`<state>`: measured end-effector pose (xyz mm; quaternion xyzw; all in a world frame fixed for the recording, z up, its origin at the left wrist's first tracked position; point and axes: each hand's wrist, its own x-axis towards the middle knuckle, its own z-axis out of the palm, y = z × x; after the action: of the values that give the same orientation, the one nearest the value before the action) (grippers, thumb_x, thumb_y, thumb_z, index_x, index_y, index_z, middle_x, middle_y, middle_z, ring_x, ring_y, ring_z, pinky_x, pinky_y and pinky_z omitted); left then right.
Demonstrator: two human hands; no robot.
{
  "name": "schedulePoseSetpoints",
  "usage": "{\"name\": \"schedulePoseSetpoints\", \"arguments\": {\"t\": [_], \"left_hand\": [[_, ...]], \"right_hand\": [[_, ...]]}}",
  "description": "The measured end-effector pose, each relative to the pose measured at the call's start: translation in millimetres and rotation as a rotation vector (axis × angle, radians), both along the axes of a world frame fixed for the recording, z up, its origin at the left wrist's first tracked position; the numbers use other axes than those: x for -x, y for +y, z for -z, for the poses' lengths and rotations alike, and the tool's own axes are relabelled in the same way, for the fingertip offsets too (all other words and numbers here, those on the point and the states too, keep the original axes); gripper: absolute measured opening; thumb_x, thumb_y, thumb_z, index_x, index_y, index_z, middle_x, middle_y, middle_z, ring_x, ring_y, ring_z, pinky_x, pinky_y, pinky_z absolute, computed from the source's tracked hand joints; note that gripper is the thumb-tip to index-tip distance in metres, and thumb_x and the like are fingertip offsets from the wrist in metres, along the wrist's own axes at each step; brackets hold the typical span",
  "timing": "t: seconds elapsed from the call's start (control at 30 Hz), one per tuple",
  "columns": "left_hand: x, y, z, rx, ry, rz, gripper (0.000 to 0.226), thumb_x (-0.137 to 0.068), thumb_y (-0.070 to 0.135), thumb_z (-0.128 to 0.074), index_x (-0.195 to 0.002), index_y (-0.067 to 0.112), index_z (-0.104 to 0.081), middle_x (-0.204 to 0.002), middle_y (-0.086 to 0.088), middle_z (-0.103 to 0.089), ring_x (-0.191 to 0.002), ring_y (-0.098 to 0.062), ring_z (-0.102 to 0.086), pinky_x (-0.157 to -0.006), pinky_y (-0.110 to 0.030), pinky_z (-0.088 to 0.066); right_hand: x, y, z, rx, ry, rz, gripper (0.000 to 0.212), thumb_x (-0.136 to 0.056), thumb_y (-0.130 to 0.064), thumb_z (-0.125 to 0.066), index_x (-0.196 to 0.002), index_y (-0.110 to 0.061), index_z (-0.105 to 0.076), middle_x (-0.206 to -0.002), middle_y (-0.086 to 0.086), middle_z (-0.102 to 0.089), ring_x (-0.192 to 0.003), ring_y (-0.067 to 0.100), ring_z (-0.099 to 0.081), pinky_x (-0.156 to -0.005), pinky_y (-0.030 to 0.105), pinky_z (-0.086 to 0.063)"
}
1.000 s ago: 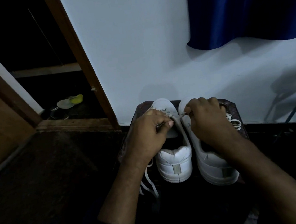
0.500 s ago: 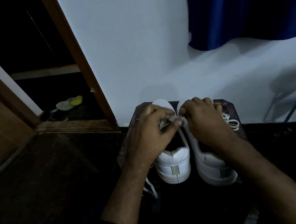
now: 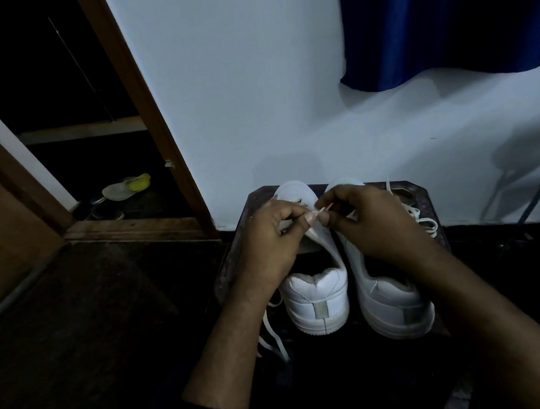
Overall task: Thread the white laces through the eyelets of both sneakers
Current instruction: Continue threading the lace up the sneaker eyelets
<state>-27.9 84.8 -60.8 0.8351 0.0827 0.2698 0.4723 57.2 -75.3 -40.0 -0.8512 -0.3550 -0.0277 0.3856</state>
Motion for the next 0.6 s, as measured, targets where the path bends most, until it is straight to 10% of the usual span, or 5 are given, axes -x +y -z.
{"name": "schedulePoseSetpoints", "arguments": {"t": [0.23,0.6], "left_hand": [[0.6,-3.1,-0.8,-0.053,0.030,-0.031,0.007,-0.095,0.021,-0.073,-0.091,0.016,-0.077,-0.100,0.007,-0.070,-0.100,-0.001,-0.064,-0.080,-0.009,-0.047],[8.4,-4.7,-5.1,-0.091,-0.036,0.023,0.011,-0.094,0.016,-0.073,-0.097,0.021,-0.064,-0.095,0.011,-0.068,-0.098,-0.006,-0.066,-0.076,-0.021,-0.054]], "right_hand": [[5.5,-0.1,-6.0,0.077,-0.243,0.018,0.008,-0.087,-0.031,-0.072,-0.094,-0.030,-0.072,-0.083,-0.007,-0.074,-0.087,0.022,-0.068,-0.083,0.044,-0.052],[9.1,0.2,-11.3,0.101,-0.261,-0.036,0.021,-0.088,-0.041,-0.055,-0.099,-0.035,-0.072,-0.085,-0.011,-0.071,-0.087,0.018,-0.065,-0.082,0.045,-0.052]]}}
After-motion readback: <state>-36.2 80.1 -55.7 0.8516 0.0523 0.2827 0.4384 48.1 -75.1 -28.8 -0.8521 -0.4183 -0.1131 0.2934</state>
